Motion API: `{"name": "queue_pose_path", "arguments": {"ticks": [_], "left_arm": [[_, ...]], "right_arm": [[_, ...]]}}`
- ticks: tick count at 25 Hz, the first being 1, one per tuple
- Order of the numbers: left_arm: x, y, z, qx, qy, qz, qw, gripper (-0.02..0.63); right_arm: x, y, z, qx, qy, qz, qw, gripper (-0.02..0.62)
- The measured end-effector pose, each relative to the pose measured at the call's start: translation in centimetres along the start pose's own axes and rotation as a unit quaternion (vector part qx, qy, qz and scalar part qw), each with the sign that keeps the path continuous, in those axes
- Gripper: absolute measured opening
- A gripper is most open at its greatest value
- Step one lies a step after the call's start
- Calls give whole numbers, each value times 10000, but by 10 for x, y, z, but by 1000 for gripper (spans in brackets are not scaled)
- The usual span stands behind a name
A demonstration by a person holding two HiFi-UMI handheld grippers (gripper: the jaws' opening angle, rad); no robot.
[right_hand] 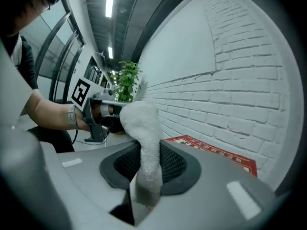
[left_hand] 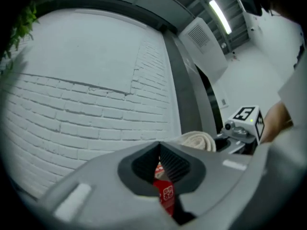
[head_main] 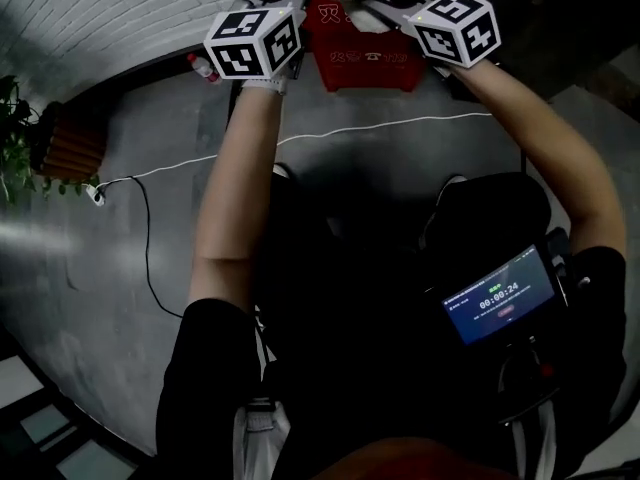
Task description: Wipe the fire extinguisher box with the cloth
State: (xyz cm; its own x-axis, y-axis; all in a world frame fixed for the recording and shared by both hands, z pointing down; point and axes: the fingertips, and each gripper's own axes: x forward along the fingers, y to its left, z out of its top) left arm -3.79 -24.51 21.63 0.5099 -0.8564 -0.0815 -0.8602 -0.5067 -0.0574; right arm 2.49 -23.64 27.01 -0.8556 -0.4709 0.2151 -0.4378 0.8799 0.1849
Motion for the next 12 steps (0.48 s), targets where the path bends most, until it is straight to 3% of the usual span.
{"name": "queue_pose_path", "arguments": {"ticks": [5,9,12], "left_arm": [[-24,-8,-27,-404,-131,-284,9987,0],[-36,-37,-36,-207,-29,-842,9962,-1],[-35,-47,-40,-241,-139,-1073,9938,0]], "right_arm": [[-29,3,13,552,-720,-144,9958,97],[-60,7,26,845,-1231,-195,9886,97],[-64,10,6,856,-1268,-170,9881,97]]}}
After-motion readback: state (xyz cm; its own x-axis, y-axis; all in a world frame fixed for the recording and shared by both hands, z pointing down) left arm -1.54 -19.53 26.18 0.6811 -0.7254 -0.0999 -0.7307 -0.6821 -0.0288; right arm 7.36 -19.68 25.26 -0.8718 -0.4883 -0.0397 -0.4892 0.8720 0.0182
